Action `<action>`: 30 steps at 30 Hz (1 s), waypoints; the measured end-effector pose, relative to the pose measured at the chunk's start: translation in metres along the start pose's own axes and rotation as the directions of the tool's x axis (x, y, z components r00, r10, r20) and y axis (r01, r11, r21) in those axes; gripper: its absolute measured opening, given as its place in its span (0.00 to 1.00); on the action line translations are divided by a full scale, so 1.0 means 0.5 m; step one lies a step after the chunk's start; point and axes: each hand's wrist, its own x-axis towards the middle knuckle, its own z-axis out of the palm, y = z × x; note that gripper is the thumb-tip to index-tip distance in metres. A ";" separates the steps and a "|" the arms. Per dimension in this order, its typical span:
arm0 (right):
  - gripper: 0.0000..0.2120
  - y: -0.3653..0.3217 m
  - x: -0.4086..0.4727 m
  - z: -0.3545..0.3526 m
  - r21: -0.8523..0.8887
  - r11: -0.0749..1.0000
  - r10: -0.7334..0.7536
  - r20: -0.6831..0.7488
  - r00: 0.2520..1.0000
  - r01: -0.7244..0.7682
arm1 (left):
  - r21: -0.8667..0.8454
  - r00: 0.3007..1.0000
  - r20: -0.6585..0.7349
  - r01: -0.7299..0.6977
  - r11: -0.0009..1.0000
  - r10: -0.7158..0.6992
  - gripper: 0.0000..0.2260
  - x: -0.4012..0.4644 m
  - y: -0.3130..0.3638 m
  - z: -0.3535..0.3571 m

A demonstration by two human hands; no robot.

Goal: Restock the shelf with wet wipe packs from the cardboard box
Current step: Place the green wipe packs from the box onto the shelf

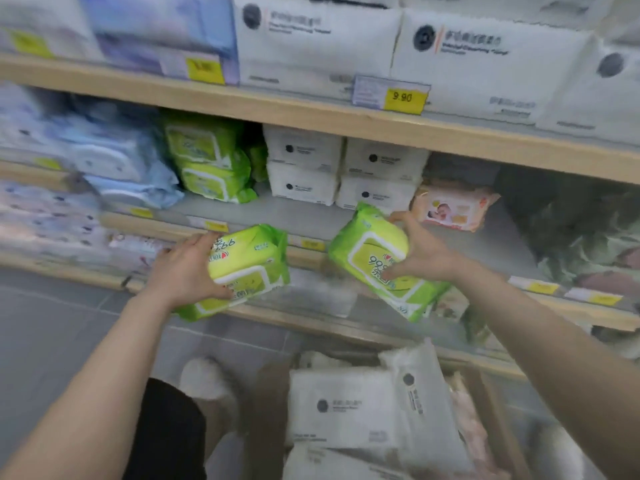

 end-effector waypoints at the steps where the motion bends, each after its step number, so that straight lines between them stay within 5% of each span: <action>1: 0.45 -0.024 0.027 0.016 -0.004 1.000 -0.027 0.004 1.000 0.027 | 0.008 1.000 0.001 0.024 1.000 -0.024 0.49 -0.001 -0.025 -0.005; 8: 0.47 -0.236 0.253 0.153 -0.272 0.918 -0.285 0.057 0.957 0.289 | -0.021 0.977 -0.080 0.196 0.980 -0.198 0.48 -0.014 -0.217 -0.020; 17: 0.46 -0.450 0.446 0.265 -0.226 0.867 -0.421 0.146 0.895 0.444 | -0.015 0.963 -0.061 0.261 0.965 -0.261 0.48 -0.023 -0.351 0.003; 25: 0.45 -0.473 0.496 0.287 -0.546 0.732 -0.435 0.086 0.896 0.407 | -0.005 0.960 -0.042 0.277 0.961 -0.277 0.47 -0.021 -0.364 -0.002; 30: 0.44 -0.437 0.518 0.350 -0.451 0.793 -0.390 0.141 0.910 0.410 | -0.009 0.965 -0.027 0.260 0.966 -0.260 0.47 -0.009 -0.355 -0.004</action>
